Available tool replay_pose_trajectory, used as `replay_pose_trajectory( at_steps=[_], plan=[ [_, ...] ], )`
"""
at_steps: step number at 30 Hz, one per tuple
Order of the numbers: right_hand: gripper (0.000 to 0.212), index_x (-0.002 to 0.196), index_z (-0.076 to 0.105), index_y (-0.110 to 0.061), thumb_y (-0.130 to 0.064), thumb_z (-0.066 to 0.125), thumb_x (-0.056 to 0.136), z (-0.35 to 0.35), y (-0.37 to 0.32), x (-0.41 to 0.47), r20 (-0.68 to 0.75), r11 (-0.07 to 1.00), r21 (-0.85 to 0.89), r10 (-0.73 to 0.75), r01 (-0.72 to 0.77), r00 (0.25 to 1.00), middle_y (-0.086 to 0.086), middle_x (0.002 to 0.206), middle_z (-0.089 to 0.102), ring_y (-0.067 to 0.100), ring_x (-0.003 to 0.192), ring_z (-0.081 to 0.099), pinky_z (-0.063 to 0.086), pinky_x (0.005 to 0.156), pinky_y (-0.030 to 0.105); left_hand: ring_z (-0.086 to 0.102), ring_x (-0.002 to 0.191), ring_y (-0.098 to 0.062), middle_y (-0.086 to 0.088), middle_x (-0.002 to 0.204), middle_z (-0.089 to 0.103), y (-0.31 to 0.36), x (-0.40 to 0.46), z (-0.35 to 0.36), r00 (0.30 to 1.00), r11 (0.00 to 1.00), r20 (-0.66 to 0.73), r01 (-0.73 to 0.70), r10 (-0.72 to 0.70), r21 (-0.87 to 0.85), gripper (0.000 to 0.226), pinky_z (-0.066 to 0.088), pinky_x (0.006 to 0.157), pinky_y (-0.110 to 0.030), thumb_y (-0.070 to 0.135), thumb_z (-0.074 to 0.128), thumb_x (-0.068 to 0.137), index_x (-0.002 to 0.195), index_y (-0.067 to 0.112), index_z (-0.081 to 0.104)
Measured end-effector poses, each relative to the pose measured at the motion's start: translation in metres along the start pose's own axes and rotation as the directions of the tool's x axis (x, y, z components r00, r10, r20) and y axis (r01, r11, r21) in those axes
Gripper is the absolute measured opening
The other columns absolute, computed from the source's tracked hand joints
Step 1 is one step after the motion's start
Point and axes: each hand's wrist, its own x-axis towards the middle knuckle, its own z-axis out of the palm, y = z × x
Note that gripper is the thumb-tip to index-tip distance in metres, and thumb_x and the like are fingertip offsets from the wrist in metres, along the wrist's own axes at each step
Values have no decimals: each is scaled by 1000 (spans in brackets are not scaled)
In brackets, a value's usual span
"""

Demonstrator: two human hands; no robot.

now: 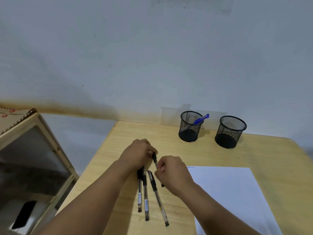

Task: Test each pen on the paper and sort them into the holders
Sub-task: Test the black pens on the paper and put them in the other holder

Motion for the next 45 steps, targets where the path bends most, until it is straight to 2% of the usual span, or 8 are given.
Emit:
replay_pose_trajectory(
  at_steps=[4, 9, 15, 19, 26, 32, 37, 45],
  plan=[
    [22, 100, 71, -24, -15, 60, 82, -14, 7, -10, -34, 998, 57, 41, -39, 999, -1, 94, 68, 17, 79, 65, 55, 64, 30, 47, 104, -18, 7, 114, 56, 6, -7, -1, 995, 997, -66, -68, 70, 35, 24, 48, 79, -35, 31, 55, 97, 116, 39, 66],
    [14, 91, 63, -31, -22, 57, 82, -45, 32, -32, -63, 999, 19, -27, 28, 998, -10, 80, 62, 9, 72, 58, 43, 57, 20, 48, 98, -16, 8, 103, 52, 26, -14, -1, 968, 978, -157, -204, 195, -40, 21, 46, 75, -33, 35, 58, 95, 113, 36, 69],
    [8, 93, 55, -35, -33, 61, 89, -72, 55, -46, -104, 985, -83, -159, 151, 982, -18, 86, 57, 2, 85, 54, 40, 65, 15, 47, 86, -11, 14, 89, 42, 60, -20, 4, 913, 931, -255, -351, 317, -100, 18, 45, 64, -32, 39, 61, 92, 108, 37, 70],
    [9, 97, 58, -34, -26, 61, 93, -83, 61, -48, -118, 984, -40, -178, 175, 977, -19, 90, 59, 3, 86, 56, 43, 69, 14, 50, 84, -11, 13, 89, 46, 80, -25, 8, 897, 901, -315, -383, 310, -206, 19, 46, 65, -32, 36, 62, 93, 108, 32, 72],
    [7, 97, 70, -31, -30, 65, 93, -88, 69, -53, -161, 979, 71, -177, 190, 971, -20, 88, 68, 0, 83, 62, 48, 71, 10, 54, 79, -7, 13, 86, 55, 99, -34, 12, 903, 862, -338, -379, 264, -337, 15, 48, 67, -34, 34, 68, 89, 101, 29, 75],
    [12, 90, 70, -37, -47, 64, 85, -81, 74, -56, -213, 980, 132, -121, 151, 969, -24, 83, 69, 4, 77, 66, 59, 70, 39, 58, 83, -8, 11, 85, 62, 101, -37, 13, 927, 843, -309, -335, 214, -420, 10, 49, 74, -36, 36, 69, 88, 94, 33, 76],
    [11, 89, 68, -40, -50, 64, 86, -79, 75, -62, -206, 986, 119, -91, 118, 974, -22, 81, 69, 4, 75, 64, 59, 67, 40, 58, 88, -7, 13, 86, 63, 98, -41, 18, 939, 850, -272, -312, 208, -424, 13, 49, 75, -35, 42, 64, 89, 97, 39, 74],
    [15, 84, 65, -34, -49, 62, 87, -75, 77, -69, -195, 993, 104, -34, 55, 980, -21, 73, 66, 5, 70, 62, 57, 61, 39, 58, 87, -9, 11, 85, 61, 99, -44, 25, 943, 846, -264, -305, 204, -436, 12, 48, 73, -29, 33, 67, 90, 98, 36, 75]
  ],
)
